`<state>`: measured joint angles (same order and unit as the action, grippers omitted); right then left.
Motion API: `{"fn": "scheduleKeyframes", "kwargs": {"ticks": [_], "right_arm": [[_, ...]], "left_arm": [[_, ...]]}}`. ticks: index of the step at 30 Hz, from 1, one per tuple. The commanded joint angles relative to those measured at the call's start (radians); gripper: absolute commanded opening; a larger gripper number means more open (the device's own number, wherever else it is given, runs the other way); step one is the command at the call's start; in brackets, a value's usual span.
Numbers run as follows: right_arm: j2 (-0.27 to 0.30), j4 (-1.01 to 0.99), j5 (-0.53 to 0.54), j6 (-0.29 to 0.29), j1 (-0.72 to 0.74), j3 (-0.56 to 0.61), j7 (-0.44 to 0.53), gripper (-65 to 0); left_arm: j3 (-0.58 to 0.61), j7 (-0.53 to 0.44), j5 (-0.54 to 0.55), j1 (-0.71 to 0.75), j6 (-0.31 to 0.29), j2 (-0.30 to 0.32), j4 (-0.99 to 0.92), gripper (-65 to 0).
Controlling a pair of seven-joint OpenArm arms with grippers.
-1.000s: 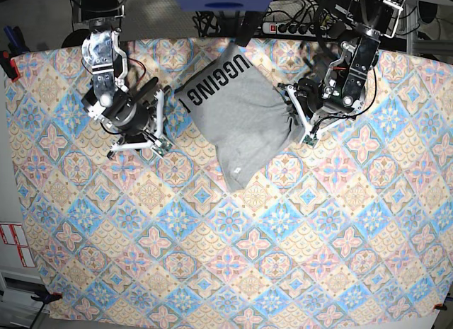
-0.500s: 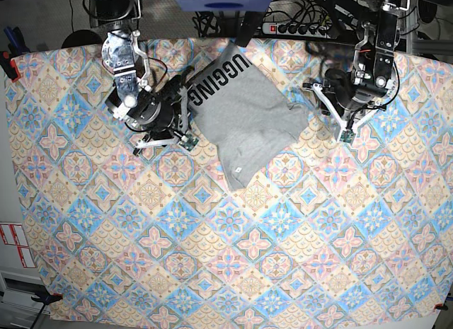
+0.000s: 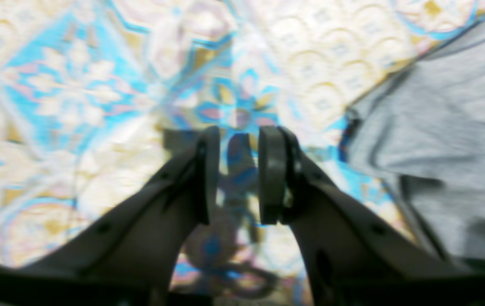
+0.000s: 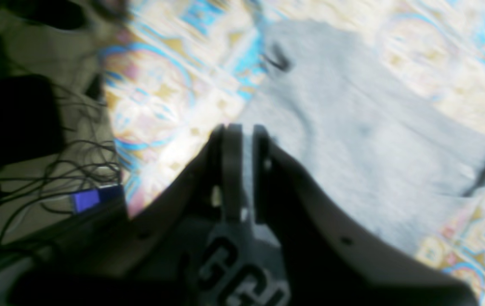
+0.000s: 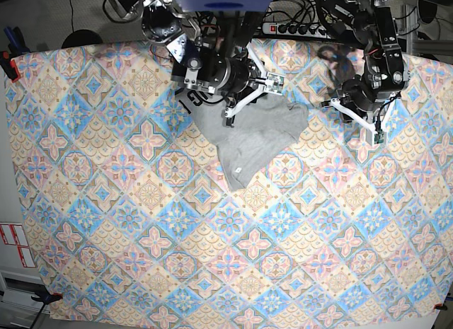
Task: Fold the T-shirt properly
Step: 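Drag the folded shirt with the right gripper toward the cloth corner and flatten it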
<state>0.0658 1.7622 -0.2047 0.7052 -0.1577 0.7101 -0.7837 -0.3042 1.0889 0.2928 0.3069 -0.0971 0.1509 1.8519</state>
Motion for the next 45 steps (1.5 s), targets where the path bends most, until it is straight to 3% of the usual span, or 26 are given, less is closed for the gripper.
{"fn": "scheduleKeyframes", "kwargs": {"ticks": [1, 4, 13, 20, 22, 28, 38, 45], "right_arm": [[-0.011, -0.023, -0.005, -0.007, 0.04, 0.001, 0.007, -61.8], [-0.071, -0.138, -0.005, -0.007, 0.109, 0.024, 0.008, -61.9], [-0.211, -0.379, -0.006, -0.007, 0.232, 0.021, 0.013, -61.9], [-0.223, -0.557, -0.006, -0.007, 0.281, 0.019, 0.117, -62.0], [-0.218, -0.597, -0.008, -0.007, 0.284, 0.001, 0.125, -62.0], [-0.202, -0.664, -0.011, -0.007, 0.294, -0.263, 0.125, -62.0], [-0.06, -0.666, -0.011, -0.007, 0.323, -0.51, 0.131, -62.0], [0.065, -0.732, -0.008, -0.007, 0.375, -0.599, 0.22, -62.0]], "left_arm": [[-0.034, -0.014, -0.008, -0.004, 0.006, -0.004, 0.019, -49.7], [-0.111, -0.014, -0.007, -0.005, 0.001, -0.046, 0.028, -49.7], [-0.12, -0.01, -0.007, 0.004, 0.001, -0.087, 0.119, -49.6], [-0.12, -0.013, -0.007, 0.004, 0.001, -0.087, 0.119, -49.6], [-0.12, -0.013, -0.007, 0.002, 0.001, -0.087, 0.119, -49.6], [-0.12, -0.013, -0.007, -0.004, 0.001, -0.087, 0.119, -49.6], [-0.12, -0.013, -0.007, -0.019, 0.001, -0.087, 0.117, -49.6], [-0.12, -0.013, -0.007, -0.019, 0.001, -0.086, 0.117, -49.6]]}}
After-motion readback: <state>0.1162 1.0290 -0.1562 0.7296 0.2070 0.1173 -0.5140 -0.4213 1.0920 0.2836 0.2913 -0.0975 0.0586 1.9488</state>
